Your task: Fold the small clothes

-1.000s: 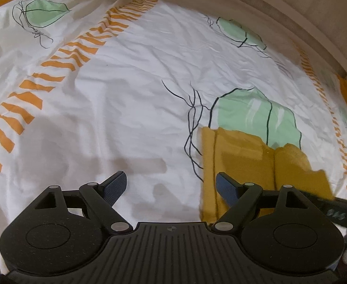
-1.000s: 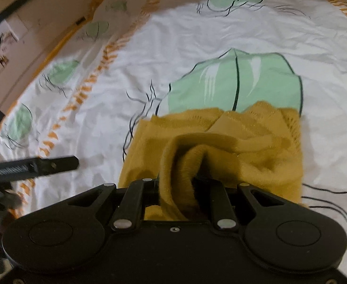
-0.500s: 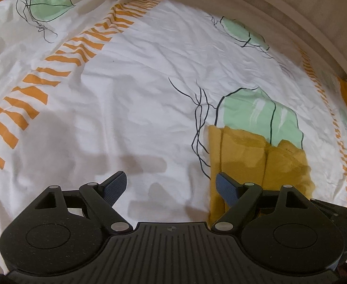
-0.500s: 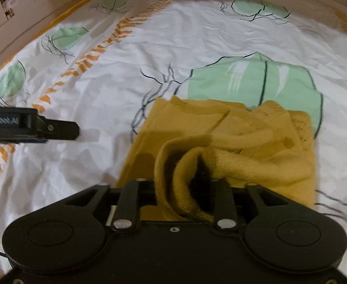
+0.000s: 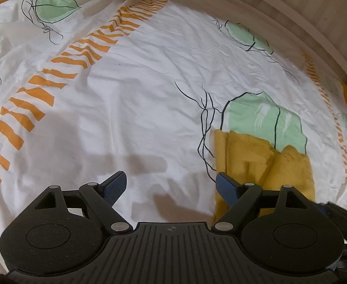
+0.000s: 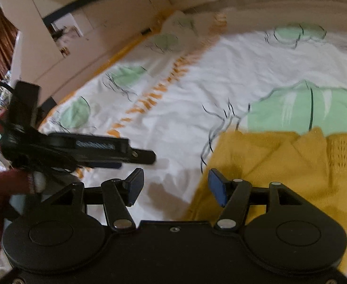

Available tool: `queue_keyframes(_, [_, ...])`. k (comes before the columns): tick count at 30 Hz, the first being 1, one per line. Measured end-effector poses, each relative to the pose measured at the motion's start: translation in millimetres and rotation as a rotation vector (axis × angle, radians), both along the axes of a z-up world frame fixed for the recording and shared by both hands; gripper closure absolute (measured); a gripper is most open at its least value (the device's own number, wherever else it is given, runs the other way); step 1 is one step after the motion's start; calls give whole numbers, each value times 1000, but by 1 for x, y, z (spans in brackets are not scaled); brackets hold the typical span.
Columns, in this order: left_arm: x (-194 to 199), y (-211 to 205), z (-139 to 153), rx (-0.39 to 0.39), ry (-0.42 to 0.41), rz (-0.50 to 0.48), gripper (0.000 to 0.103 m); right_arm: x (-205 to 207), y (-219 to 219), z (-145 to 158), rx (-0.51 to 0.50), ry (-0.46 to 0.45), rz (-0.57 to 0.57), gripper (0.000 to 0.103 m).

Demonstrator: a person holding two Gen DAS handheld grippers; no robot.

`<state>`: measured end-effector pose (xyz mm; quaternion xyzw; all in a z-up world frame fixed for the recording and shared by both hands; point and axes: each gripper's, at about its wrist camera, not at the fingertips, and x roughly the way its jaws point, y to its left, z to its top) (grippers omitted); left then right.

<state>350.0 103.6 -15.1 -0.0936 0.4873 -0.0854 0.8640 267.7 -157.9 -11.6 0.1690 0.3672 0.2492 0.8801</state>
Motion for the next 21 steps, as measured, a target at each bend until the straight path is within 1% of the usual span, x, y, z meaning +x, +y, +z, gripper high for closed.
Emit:
queue_keyframes(2, [-1,-1,0,1,0,-2,21,-4,-7,6,37,-17,-9,37])
queue_keyframes(6, [-1,-4,0,0,-3,-17,21,-13,-30,7,43,-26,-65,37])
queue_keyframes(8, [-3,-8,0,-3,-9,-36,21,-19,-45,4,20,-16,-104,37])
queue_keyframes(10, [-6,-17,1,3,-19,-60,21,-24,-57,-4,-27,0,-138,37])
queue_keyframes(12, [-10,-27,2,13,-34,-97,21,-29,-66,-12,-63,19,-150,37])
queue_keyframes(14, [-13,-39,1,25,-43,-138,21,-36,-69,-21,-84,40,-143,37])
queue_keyframes(16, [-16,-48,0,37,-48,-179,21,-44,-66,-28,-113,35,-128,37])
queue_keyframes(18, [-19,-56,-1,40,-62,-231,21,-55,-61,-30,-134,11,-102,37])
queue_keyframes(21, [-24,-69,-3,40,-92,-325,21,-69,-46,-30,-190,-50,-22,37])
